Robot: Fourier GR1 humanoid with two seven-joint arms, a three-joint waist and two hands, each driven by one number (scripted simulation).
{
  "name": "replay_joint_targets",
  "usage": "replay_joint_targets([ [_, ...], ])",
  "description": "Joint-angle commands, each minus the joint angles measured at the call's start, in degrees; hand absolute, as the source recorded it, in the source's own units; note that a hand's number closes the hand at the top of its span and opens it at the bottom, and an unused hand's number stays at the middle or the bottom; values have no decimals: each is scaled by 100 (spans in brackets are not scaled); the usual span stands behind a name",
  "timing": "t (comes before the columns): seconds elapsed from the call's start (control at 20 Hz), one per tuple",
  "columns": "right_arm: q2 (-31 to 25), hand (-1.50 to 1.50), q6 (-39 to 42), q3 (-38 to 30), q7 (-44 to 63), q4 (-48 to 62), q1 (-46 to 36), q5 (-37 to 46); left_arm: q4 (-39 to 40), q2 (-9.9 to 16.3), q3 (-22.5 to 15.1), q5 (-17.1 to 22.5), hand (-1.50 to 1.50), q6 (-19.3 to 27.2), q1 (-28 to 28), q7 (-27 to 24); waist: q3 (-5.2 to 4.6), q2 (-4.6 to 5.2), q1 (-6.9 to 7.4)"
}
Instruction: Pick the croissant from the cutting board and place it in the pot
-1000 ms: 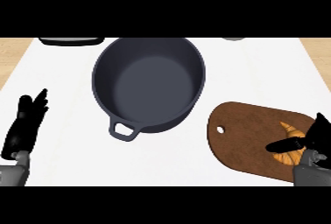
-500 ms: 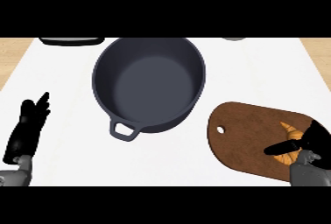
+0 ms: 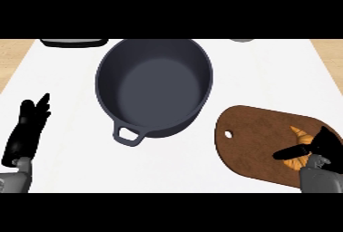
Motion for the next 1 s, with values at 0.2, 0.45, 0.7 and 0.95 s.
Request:
replay_joint_targets([
  [0.2,113,150,-486,52,-61,318,276,-55,60,-306,93,-308,0,-29,-177,128,-1,0,-14],
  [0.45,-289,150,-565,219,-387,490,189,235,150,-263,379,-206,0,-261,85,-278,-1,0,-2],
  [0.7,-229,150,-997,648,-352,949,43,878,47,-165,465,-229,0,-350,-65,-92,0,7,24],
  [0.95,-761,150,-214,755,-852,37,150,584,4,-334,411,-376,0,-295,53,-140,-3,-5,-13],
])
